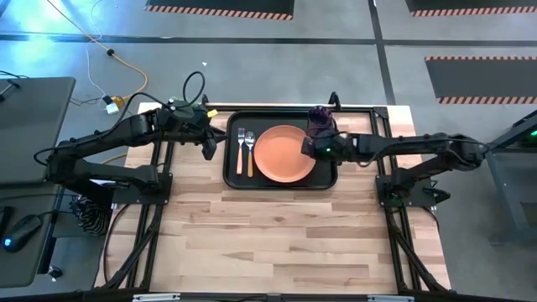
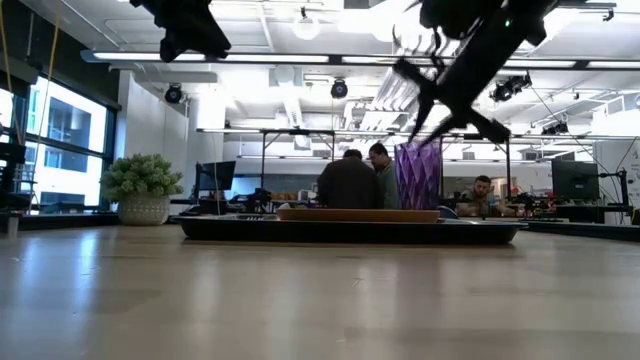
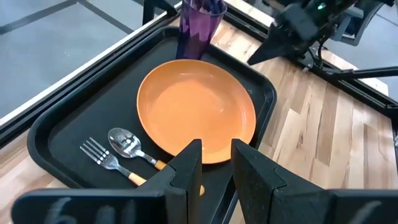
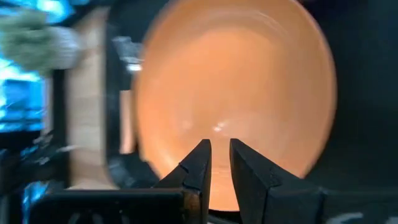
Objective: Pick and place plate/cup/fork/spoon on tray
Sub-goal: Adjust the violet cup on the black serving tray
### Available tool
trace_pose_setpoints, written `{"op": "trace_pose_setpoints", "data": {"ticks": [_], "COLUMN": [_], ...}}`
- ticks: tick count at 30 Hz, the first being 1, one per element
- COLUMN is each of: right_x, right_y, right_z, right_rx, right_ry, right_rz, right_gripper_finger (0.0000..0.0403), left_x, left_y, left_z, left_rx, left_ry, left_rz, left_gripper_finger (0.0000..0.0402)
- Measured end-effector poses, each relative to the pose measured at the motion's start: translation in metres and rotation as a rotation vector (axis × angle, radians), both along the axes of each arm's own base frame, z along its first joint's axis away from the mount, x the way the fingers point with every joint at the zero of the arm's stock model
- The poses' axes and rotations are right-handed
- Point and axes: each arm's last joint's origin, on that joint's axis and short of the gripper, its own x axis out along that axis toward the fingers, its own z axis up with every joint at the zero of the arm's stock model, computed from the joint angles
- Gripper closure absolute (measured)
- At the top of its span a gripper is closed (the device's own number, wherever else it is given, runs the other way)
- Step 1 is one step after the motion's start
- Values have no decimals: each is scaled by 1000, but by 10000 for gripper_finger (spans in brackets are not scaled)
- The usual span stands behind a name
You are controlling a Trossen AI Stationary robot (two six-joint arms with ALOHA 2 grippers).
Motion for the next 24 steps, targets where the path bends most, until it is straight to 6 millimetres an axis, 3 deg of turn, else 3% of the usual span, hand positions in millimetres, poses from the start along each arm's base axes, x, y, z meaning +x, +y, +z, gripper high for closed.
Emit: {"op": "trace_pose_setpoints", "data": {"ticks": [12,20,24], "right_x": [-17,-43,-51], "right_y": [-17,-41,-55], "right_z": [72,107,132], "right_rx": [-672,-867,-960], "right_ry": [-166,-192,-123], "right_rz": [140,143,166], "right_gripper_finger": [352,323,297], "left_x": [3,1,0], "left_y": [5,11,14], "left_z": [7,8,8], "left_rx": [84,87,88], "left_ry": [-57,-71,-70], "left_rz": [97,144,159], "left_gripper_finger": [326,326,326]}}
